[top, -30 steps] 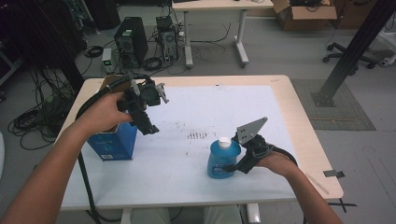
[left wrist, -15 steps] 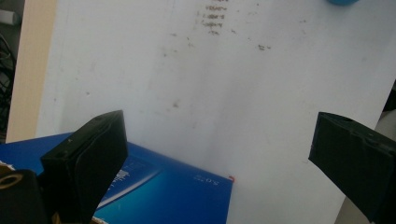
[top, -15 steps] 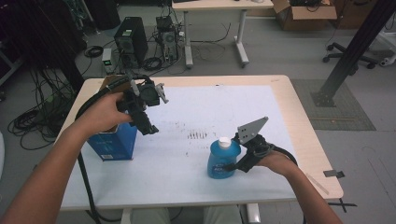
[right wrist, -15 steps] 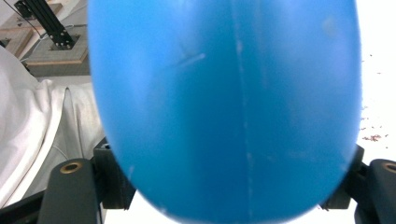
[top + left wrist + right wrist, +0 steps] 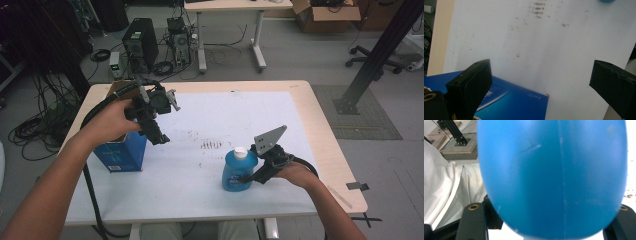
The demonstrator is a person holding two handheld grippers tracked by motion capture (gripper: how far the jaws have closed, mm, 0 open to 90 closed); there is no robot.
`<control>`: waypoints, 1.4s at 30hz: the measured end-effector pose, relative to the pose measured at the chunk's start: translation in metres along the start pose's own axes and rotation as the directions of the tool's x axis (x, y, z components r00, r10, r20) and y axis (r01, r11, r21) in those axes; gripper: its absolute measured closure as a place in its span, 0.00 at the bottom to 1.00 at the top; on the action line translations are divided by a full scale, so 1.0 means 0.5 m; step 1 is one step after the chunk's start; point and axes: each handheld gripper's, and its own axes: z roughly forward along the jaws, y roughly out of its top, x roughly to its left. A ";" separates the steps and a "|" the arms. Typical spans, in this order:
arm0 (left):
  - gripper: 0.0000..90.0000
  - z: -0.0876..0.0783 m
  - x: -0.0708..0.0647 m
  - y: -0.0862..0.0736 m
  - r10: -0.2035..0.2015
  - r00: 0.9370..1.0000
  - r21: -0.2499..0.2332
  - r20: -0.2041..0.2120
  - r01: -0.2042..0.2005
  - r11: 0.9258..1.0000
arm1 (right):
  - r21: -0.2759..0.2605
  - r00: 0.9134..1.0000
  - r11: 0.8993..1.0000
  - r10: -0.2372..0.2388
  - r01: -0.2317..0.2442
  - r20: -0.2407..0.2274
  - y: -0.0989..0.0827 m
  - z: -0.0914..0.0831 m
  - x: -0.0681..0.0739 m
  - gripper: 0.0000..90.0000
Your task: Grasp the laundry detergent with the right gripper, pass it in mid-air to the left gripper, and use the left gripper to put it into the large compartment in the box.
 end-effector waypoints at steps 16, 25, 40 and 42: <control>0.05 0.002 0.000 -0.002 -0.002 1.000 -0.002 0.001 0.002 1.000 | -0.025 0.999 0.999 -0.030 0.030 0.015 -0.003 -0.001 0.000 0.47; 0.05 -0.004 -0.001 -0.004 -0.001 1.000 -0.010 -0.003 0.001 1.000 | -0.034 0.998 0.998 -0.045 0.046 0.039 0.007 -0.010 0.010 0.49; 0.06 -0.063 -0.026 0.017 0.029 1.000 -0.078 -0.003 -0.029 0.997 | -0.078 0.997 0.996 -0.035 0.040 0.073 0.085 -0.069 0.019 0.49; 0.06 -0.075 -0.031 0.021 0.038 0.999 -0.082 -0.006 -0.038 0.996 | -0.086 0.996 0.995 -0.039 0.045 0.078 0.097 -0.076 0.022 0.49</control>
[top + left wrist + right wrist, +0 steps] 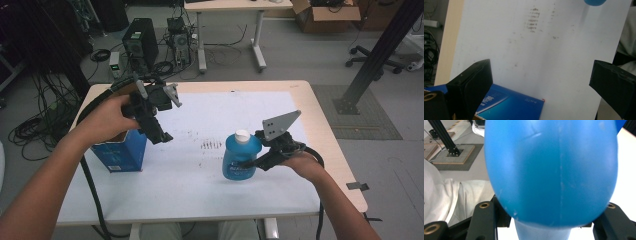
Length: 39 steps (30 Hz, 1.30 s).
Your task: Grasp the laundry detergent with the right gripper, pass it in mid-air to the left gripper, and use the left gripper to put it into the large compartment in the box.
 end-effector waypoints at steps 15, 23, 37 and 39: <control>0.06 -0.076 -0.022 0.049 0.053 0.998 -0.052 0.017 -0.052 0.997 | 0.000 0.999 1.000 -0.019 0.019 0.049 0.091 -0.031 -0.003 0.49; 0.06 -0.104 -0.042 0.081 0.095 0.995 -0.060 0.043 -0.092 0.994 | 0.023 0.998 0.999 -0.032 0.031 0.051 0.120 -0.022 -0.010 0.49; 0.06 -0.130 -0.070 0.128 0.157 0.984 -0.061 0.088 -0.152 0.987 | 0.024 0.999 0.999 -0.047 0.048 -0.007 0.153 0.024 -0.011 0.49; 0.06 -0.130 -0.072 0.133 0.167 0.982 -0.059 0.090 -0.162 0.985 | 0.026 0.999 0.998 -0.051 0.052 -0.013 0.156 0.032 -0.011 0.49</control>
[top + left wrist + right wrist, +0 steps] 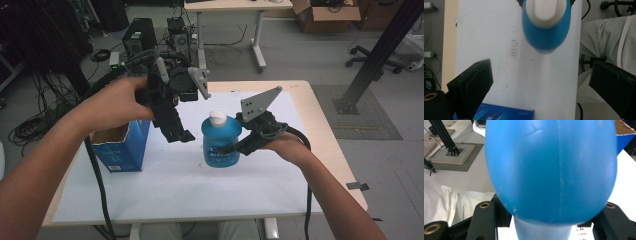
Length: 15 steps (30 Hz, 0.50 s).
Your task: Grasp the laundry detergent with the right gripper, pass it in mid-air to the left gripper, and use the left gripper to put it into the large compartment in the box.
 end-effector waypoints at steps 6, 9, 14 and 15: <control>0.06 0.006 -0.003 0.009 0.007 1.000 0.007 0.009 -0.007 1.000 | 0.011 1.000 1.000 -0.006 0.007 -0.015 0.007 0.021 0.000 0.49; 0.06 0.008 -0.004 0.014 0.010 1.000 0.001 0.015 -0.011 1.000 | 0.017 1.000 1.000 -0.009 0.010 -0.021 0.009 0.030 0.000 0.49; 0.06 0.013 -0.003 0.025 0.022 0.999 -0.002 0.023 -0.022 1.000 | 0.019 1.000 1.000 -0.008 0.009 -0.031 0.012 0.043 -0.002 0.49; 0.06 0.014 -0.003 0.027 0.024 0.999 0.001 0.024 -0.024 1.000 | 0.021 0.999 1.000 -0.010 0.010 -0.033 0.012 0.045 -0.003 0.49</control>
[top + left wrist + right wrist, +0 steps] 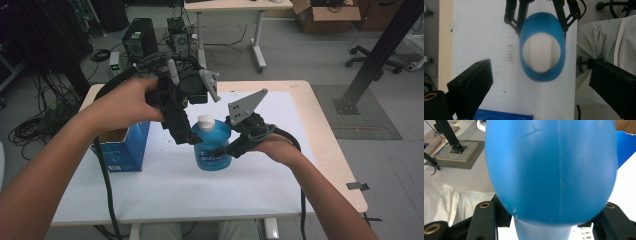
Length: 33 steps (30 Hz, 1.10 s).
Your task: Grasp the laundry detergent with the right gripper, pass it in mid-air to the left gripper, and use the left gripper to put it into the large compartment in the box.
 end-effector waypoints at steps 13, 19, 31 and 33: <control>0.06 0.021 0.006 0.019 0.007 1.000 0.013 0.015 -0.008 1.000 | 0.011 1.000 1.000 0.007 -0.007 -0.008 0.004 0.012 -0.003 0.49; 0.06 0.046 0.009 0.022 0.004 0.999 0.037 0.039 -0.006 0.999 | 0.013 1.000 1.000 0.008 -0.008 -0.008 0.004 0.012 -0.004 0.49; 0.07 0.087 0.018 0.010 -0.019 0.998 0.042 0.060 0.016 0.999 | 0.018 1.000 1.000 0.012 -0.011 -0.015 0.005 0.015 -0.005 0.49; 0.07 0.091 0.019 0.010 -0.020 0.998 0.044 0.064 0.017 0.999 | 0.021 1.000 1.000 0.013 -0.013 -0.014 0.005 0.016 -0.006 0.49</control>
